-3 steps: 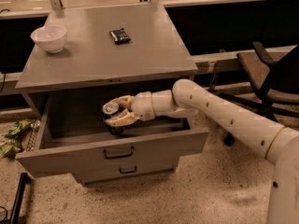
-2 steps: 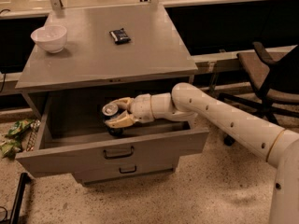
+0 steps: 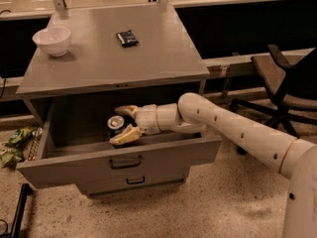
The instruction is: Place pepsi can into top drawer
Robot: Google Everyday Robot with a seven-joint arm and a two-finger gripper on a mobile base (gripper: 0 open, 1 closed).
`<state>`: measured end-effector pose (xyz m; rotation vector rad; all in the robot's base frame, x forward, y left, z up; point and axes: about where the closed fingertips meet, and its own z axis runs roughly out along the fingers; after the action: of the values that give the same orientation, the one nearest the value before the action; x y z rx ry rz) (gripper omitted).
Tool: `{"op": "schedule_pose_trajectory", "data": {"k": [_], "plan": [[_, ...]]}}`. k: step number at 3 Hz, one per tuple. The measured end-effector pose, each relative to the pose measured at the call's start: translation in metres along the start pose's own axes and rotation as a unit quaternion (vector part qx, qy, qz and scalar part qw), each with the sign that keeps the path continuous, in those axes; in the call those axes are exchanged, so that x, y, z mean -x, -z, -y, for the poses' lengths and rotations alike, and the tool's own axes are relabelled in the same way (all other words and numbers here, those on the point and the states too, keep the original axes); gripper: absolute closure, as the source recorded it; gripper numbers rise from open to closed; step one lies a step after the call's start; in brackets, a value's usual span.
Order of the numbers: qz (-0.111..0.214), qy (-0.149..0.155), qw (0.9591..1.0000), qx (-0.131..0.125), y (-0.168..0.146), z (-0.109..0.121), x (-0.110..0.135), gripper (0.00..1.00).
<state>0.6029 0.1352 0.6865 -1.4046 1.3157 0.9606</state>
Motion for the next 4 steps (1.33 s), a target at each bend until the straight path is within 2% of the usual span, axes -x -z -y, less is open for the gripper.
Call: {"op": "schedule_pose_trajectory", "data": {"k": [1,2,3,4], "plan": [[0.006,-0.009,0.9998,-0.017,0.007,0.005,0.005,0.00],[-0.007,-0.028,0.9974,-0.066,0.033,0.009,0.015,0.18],[-0.026,-0.047,0.9910,-0.123,0.073,0.011,0.038,0.19],[-0.036,-0.051,0.9856,-0.157,0.110,0.007,0.061,0.34]]}}
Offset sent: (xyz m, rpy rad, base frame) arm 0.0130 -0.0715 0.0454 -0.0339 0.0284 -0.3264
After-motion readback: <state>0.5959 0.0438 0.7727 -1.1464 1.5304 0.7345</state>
